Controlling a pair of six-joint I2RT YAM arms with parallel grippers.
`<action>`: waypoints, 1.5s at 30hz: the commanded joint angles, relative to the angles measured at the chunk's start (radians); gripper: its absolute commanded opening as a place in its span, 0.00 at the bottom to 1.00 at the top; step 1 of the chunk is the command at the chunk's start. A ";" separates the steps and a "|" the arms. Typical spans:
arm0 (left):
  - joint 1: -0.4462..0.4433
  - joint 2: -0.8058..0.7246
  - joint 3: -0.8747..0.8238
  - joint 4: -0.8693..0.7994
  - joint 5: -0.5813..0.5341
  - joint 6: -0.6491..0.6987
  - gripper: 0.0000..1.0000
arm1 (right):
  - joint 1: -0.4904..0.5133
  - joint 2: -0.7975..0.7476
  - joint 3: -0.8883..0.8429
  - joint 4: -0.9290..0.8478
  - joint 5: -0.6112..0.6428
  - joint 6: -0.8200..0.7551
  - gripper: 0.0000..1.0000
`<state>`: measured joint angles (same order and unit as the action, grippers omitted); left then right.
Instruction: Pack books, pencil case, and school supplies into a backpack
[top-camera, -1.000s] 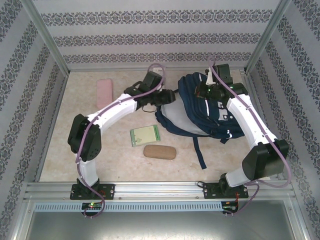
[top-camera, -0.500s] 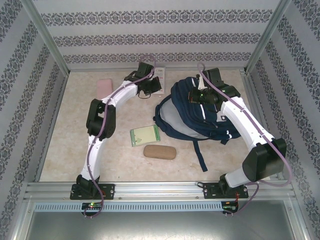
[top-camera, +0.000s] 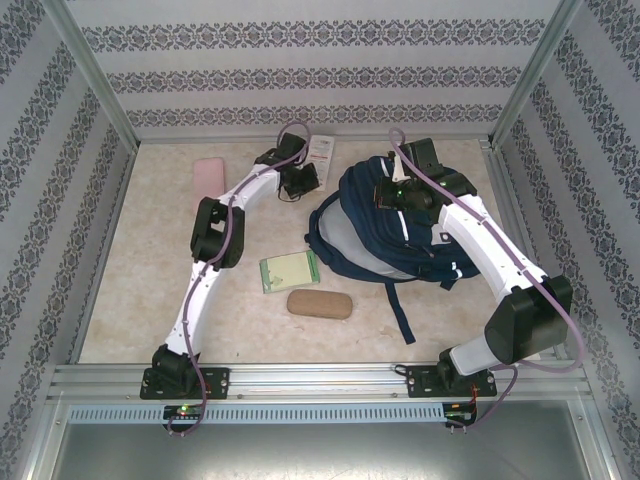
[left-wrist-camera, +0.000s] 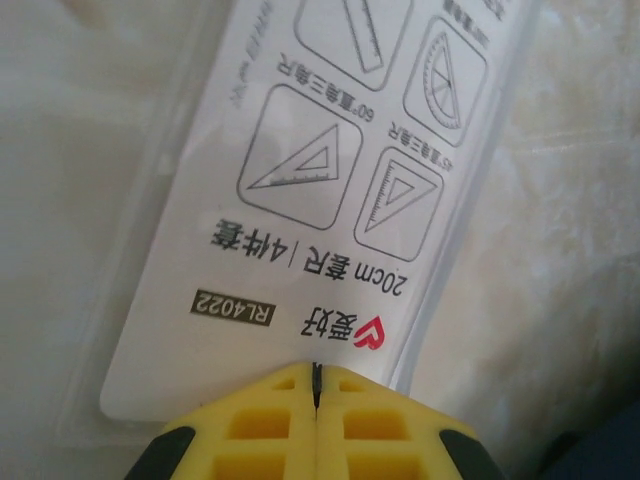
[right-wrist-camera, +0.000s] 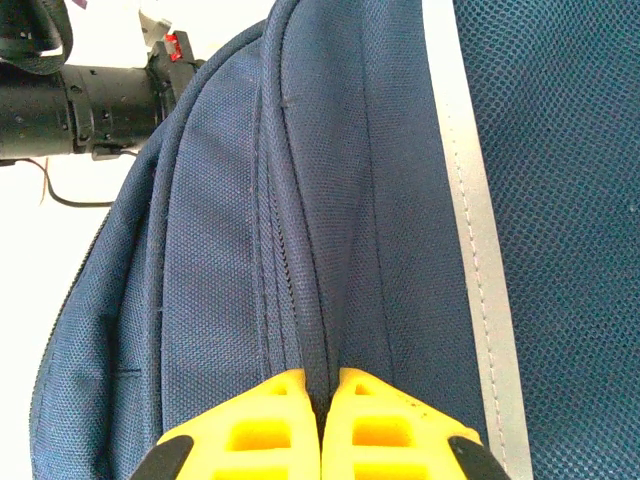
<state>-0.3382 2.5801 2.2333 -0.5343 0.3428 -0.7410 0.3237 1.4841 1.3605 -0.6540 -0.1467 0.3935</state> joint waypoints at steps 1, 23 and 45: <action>0.035 -0.111 -0.163 -0.097 -0.076 0.051 0.00 | 0.015 -0.004 0.008 0.039 -0.024 -0.009 0.02; 0.125 -0.874 -1.100 0.012 -0.122 0.103 0.12 | 0.060 0.053 0.021 0.065 -0.040 0.000 0.02; 0.174 -0.757 -0.953 0.012 -0.074 0.275 0.58 | 0.081 0.037 0.011 0.056 -0.028 -0.001 0.04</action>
<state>-0.1680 1.7817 1.2095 -0.5156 0.2455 -0.5613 0.3824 1.5455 1.3602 -0.6430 -0.1421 0.3939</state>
